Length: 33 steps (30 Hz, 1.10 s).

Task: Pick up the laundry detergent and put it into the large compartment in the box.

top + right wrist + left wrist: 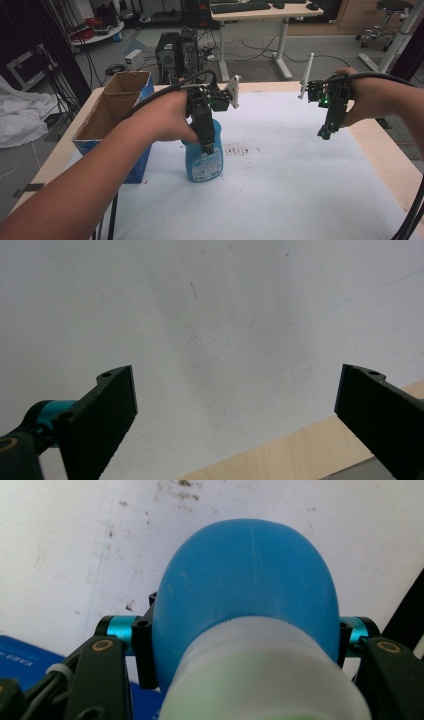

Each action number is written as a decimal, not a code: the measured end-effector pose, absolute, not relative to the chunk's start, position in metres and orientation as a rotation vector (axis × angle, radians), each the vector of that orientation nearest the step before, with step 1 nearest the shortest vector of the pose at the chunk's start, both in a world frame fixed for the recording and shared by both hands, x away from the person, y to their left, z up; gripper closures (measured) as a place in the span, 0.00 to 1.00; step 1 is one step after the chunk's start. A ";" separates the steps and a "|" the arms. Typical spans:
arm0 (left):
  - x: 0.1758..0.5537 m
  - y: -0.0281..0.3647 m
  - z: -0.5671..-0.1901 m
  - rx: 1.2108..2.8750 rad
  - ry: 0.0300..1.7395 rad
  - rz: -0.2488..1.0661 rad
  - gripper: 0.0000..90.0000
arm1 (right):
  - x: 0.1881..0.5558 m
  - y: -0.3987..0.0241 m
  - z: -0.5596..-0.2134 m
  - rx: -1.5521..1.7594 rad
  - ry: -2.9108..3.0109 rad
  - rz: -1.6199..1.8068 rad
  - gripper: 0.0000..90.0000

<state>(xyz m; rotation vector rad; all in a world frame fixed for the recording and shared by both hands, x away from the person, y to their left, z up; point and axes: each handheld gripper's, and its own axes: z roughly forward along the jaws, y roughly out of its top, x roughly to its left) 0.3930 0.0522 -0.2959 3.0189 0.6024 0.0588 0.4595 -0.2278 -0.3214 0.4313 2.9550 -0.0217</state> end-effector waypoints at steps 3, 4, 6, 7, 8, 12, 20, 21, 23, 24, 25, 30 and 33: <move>0.392 0.055 -0.289 2.993 0.625 0.036 0.42 | 0.459 -0.226 -0.321 0.432 2.954 -0.014 0.03; 0.392 0.056 -0.286 2.988 0.640 0.024 0.42 | 0.459 -0.226 -0.322 0.427 2.953 -0.012 0.03; 0.392 0.059 -0.278 2.982 0.666 0.014 0.42 | 0.459 -0.225 -0.322 0.430 2.950 -0.016 0.03; 0.392 0.059 -0.278 2.982 0.666 0.014 0.42 | 0.459 -0.225 -0.322 0.430 2.950 -0.016 0.03; 0.392 0.063 -0.268 2.978 0.693 0.015 0.42 | 0.459 -0.224 -0.322 0.420 2.951 -0.021 0.03; 0.393 0.072 -0.243 2.955 0.784 0.031 0.42 | 0.458 -0.221 -0.322 0.395 2.952 -0.010 0.03; 0.399 0.097 -0.194 2.871 1.013 0.023 0.42 | 0.458 -0.216 -0.319 0.369 2.952 0.014 0.03; 0.399 0.101 -0.187 2.855 1.043 0.022 0.42 | 0.457 -0.216 -0.319 0.367 2.953 0.018 0.03; 0.401 0.109 -0.172 2.833 1.102 0.024 0.42 | 0.457 -0.215 -0.319 0.368 2.952 0.017 0.03; 0.401 0.113 -0.165 2.815 1.139 0.027 0.42 | 0.457 -0.215 -0.318 0.355 2.956 0.014 0.03; 0.402 0.117 -0.157 2.792 1.182 0.033 0.42 | 0.457 -0.215 -0.318 0.354 2.955 0.011 0.03; 0.405 0.136 -0.127 2.703 1.350 0.061 0.42 | 0.458 -0.215 -0.317 0.352 2.952 0.025 0.03; 0.406 0.148 -0.114 2.649 1.441 0.059 0.42 | 0.458 -0.215 -0.317 0.349 2.954 0.022 0.03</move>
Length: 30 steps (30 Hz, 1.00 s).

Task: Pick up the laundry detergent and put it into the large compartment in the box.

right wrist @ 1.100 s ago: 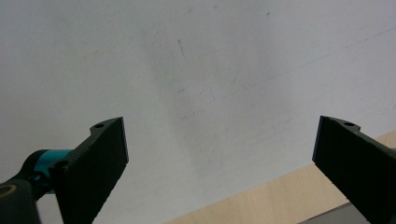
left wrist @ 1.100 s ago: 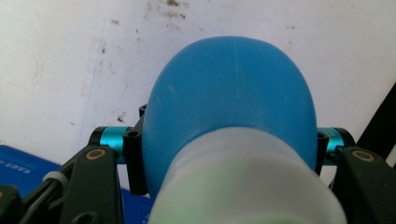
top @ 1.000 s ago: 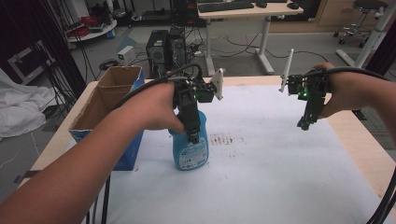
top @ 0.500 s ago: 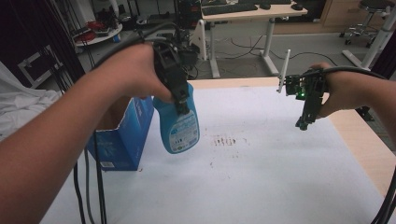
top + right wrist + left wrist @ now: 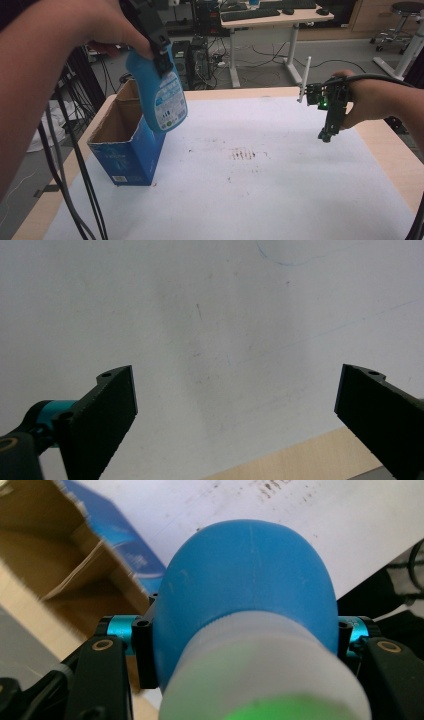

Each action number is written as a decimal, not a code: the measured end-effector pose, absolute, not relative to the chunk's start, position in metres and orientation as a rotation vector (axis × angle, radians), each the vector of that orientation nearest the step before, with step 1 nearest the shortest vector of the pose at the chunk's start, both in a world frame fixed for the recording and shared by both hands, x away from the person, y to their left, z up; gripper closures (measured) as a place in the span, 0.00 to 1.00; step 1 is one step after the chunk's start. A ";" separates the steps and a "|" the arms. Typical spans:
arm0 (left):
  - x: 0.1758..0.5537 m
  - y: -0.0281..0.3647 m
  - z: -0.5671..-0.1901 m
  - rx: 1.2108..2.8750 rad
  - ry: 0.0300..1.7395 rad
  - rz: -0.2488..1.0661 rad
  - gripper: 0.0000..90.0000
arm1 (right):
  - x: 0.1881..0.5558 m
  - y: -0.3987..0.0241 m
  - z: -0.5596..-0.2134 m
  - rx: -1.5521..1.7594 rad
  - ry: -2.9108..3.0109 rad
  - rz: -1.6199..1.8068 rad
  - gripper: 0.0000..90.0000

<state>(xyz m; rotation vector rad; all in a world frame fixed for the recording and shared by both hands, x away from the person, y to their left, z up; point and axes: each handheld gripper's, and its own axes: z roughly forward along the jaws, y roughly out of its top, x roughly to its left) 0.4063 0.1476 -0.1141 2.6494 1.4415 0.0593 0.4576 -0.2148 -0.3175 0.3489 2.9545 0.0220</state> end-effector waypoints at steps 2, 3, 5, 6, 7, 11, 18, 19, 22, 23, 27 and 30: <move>0.407 0.157 -0.108 2.590 1.522 0.046 0.42 | 0.457 -0.215 -0.317 0.346 2.952 0.028 0.03; 0.407 0.162 -0.105 2.556 1.560 0.044 0.42 | 0.457 -0.215 -0.317 0.345 2.951 0.027 0.03; 0.408 0.171 -0.100 2.514 1.614 0.045 0.42 | 0.457 -0.215 -0.316 0.344 2.951 0.031 0.03; 0.409 0.176 -0.097 2.501 1.636 0.044 0.42 | 0.457 -0.215 -0.315 0.346 2.950 0.034 0.03; 0.410 0.180 -0.095 2.486 1.662 0.044 0.42 | 0.457 -0.215 -0.315 0.353 2.948 0.041 0.03; 0.411 0.200 -0.091 2.438 1.741 0.050 0.42 | 0.457 -0.217 -0.313 0.358 2.943 0.062 0.03; 0.417 0.232 -0.095 2.357 1.869 0.056 0.42 | 0.457 -0.218 -0.312 0.377 2.936 0.063 0.03; 0.418 0.237 -0.096 2.346 1.888 0.056 0.42 | 0.457 -0.217 -0.312 0.372 2.938 0.062 0.03; 0.420 0.244 -0.101 2.336 1.913 0.055 0.42 | 0.456 -0.217 -0.311 0.386 2.938 0.060 0.03; 0.421 0.247 -0.104 2.330 1.921 0.050 0.42 | 0.457 -0.218 -0.311 0.365 2.939 0.059 0.03; 0.425 0.254 -0.112 2.316 1.940 0.042 0.42 | 0.457 -0.217 -0.311 0.379 2.941 0.051 0.03; 0.428 0.256 -0.121 2.323 1.951 0.042 0.42 | 0.457 -0.216 -0.312 0.372 2.943 0.047 0.03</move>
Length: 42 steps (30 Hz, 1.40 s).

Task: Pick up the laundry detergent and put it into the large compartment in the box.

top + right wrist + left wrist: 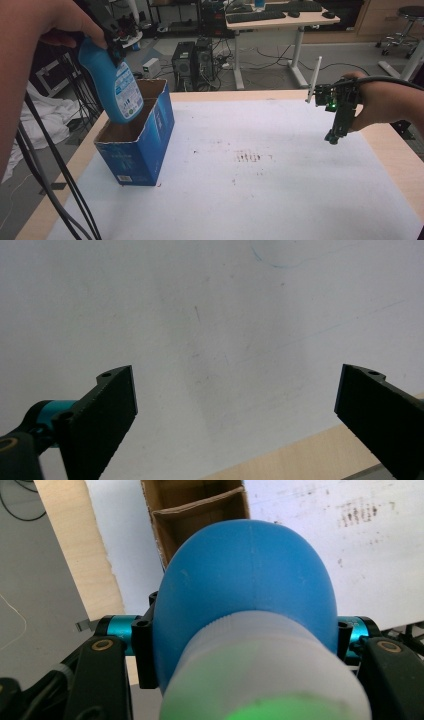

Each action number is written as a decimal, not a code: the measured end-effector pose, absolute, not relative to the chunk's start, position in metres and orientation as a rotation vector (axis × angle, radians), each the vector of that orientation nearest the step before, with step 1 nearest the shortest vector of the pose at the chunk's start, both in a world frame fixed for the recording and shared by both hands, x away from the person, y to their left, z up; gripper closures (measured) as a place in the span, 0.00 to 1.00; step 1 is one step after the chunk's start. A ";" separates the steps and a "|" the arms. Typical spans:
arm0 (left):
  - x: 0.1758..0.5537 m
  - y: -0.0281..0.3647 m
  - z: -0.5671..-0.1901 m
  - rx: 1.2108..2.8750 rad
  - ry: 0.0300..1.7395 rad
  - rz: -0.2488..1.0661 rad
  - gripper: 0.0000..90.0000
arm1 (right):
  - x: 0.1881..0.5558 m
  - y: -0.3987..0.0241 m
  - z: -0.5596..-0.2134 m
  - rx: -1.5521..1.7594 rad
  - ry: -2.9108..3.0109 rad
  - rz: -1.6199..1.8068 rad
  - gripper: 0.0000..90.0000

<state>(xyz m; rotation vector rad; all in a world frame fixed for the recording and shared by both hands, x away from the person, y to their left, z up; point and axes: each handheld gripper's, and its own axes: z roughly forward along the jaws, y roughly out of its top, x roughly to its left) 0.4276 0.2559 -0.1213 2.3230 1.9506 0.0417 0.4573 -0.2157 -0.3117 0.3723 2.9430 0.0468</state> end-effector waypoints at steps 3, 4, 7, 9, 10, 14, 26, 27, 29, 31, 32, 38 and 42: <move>0.431 0.258 -0.134 2.323 1.959 0.030 0.42 | 0.457 -0.214 -0.312 0.379 2.944 0.042 0.03; 0.432 0.259 -0.139 2.327 1.958 0.021 0.42 | 0.457 -0.214 -0.312 0.376 2.945 0.045 0.03; 0.434 0.263 -0.155 2.334 1.957 -0.007 0.42 | 0.457 -0.214 -0.311 0.368 2.947 0.033 0.03; 0.435 0.264 -0.166 2.340 1.953 -0.018 0.42 | 0.457 -0.214 -0.311 0.373 2.946 0.032 0.03; 0.436 0.265 -0.172 2.344 1.950 -0.023 0.42 | 0.457 -0.214 -0.311 0.375 2.946 0.029 0.03; 0.438 0.267 -0.197 2.378 1.919 -0.038 0.42 | 0.457 -0.213 -0.312 0.385 2.943 0.027 0.03; 0.439 0.266 -0.255 2.625 1.672 -0.060 0.42 | 0.456 -0.209 -0.313 0.381 2.944 0.007 0.03; 0.439 0.265 -0.258 2.652 1.642 -0.058 0.42 | 0.456 -0.210 -0.312 0.376 2.944 0.007 0.03; 0.439 0.262 -0.263 2.703 1.569 -0.049 0.42 | 0.456 -0.210 -0.313 0.383 2.943 0.004 0.03; 0.439 0.259 -0.266 2.754 1.494 -0.019 0.42 | 0.455 -0.209 -0.313 0.384 2.940 0.002 0.03; 0.439 0.258 -0.267 2.767 1.470 -0.009 0.42 | 0.456 -0.209 -0.313 0.374 2.941 0.002 0.03; 0.440 0.253 -0.272 2.817 1.361 0.015 0.42 | 0.455 -0.205 -0.313 0.378 2.941 -0.003 0.03; 0.441 0.253 -0.278 2.823 1.333 0.002 0.42 | 0.454 -0.204 -0.313 0.383 2.943 -0.009 0.03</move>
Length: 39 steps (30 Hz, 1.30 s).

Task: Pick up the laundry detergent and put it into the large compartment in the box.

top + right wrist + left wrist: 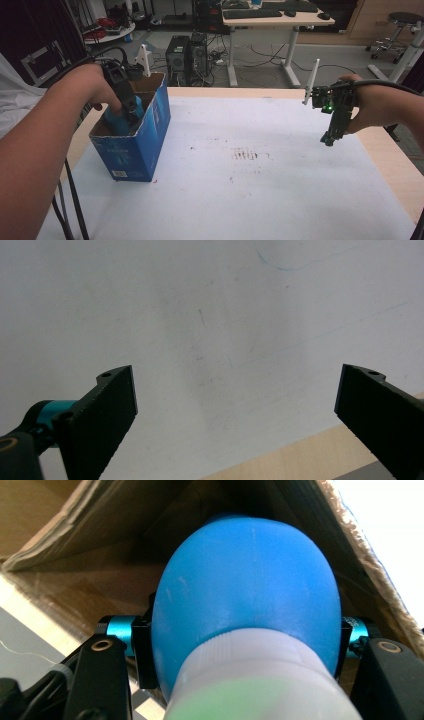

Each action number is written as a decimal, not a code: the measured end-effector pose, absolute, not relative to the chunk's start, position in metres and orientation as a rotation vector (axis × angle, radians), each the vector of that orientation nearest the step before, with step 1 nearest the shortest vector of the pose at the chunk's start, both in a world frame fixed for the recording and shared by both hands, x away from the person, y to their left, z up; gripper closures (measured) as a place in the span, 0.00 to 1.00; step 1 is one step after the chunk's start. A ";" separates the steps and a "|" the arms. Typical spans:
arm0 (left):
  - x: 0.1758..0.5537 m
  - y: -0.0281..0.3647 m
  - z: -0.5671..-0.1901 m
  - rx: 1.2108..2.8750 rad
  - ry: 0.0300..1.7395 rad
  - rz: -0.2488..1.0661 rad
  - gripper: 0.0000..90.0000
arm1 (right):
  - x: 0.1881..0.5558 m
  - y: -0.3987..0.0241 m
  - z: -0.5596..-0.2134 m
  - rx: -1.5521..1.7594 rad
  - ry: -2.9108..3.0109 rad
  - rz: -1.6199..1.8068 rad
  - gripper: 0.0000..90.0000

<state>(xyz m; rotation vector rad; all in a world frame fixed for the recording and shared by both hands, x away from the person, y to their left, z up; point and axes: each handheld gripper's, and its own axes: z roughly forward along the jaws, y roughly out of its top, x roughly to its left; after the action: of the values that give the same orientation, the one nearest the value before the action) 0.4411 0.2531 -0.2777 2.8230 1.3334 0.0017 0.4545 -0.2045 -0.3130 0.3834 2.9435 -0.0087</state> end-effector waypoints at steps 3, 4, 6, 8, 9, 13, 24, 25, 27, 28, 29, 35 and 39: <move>0.442 0.253 -0.282 2.870 1.287 0.005 0.42 | 0.454 -0.204 -0.313 0.382 2.942 -0.010 0.03; 0.442 0.253 -0.285 2.864 1.289 0.002 0.42 | 0.454 -0.204 -0.313 0.383 2.942 -0.010 0.03; 0.443 0.253 -0.288 2.882 1.259 -0.009 0.42 | 0.455 -0.205 -0.313 0.383 2.944 -0.016 0.03; 0.443 0.253 -0.290 2.898 1.237 -0.016 0.42 | 0.455 -0.205 -0.313 0.384 2.944 -0.019 0.03; 0.443 0.253 -0.292 2.893 1.229 -0.014 0.42 | 0.455 -0.205 -0.314 0.376 2.944 -0.018 0.03; 0.443 0.253 -0.292 2.903 1.193 -0.014 0.42 | 0.455 -0.203 -0.314 0.385 2.944 -0.020 0.03; 0.443 0.255 -0.291 2.876 1.210 -0.048 0.41 | 0.455 -0.201 -0.315 0.378 2.947 -0.019 0.03; 0.443 0.255 -0.291 2.876 1.210 -0.048 0.39 | 0.455 -0.201 -0.315 0.378 2.947 -0.019 0.03; 0.443 0.255 -0.286 2.864 1.223 -0.041 0.36 | 0.455 -0.202 -0.315 0.380 2.948 -0.023 0.03; 0.442 0.255 -0.284 2.858 1.227 -0.043 0.36 | 0.455 -0.202 -0.315 0.379 2.947 -0.025 0.03; 0.442 0.255 -0.283 2.865 1.222 -0.046 0.35 | 0.455 -0.202 -0.315 0.381 2.946 -0.023 0.03; 0.440 0.256 -0.274 2.859 1.216 -0.037 0.33 | 0.455 -0.202 -0.314 0.375 2.946 -0.024 0.03; 0.438 0.257 -0.268 2.856 1.217 -0.027 0.33 | 0.454 -0.201 -0.314 0.374 2.946 -0.017 0.03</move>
<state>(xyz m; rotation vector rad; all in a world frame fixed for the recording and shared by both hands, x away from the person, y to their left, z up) 0.4382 0.2572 -0.2679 2.8555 1.2167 -0.0271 0.4544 -0.2013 -0.3136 0.3737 2.9459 -0.0167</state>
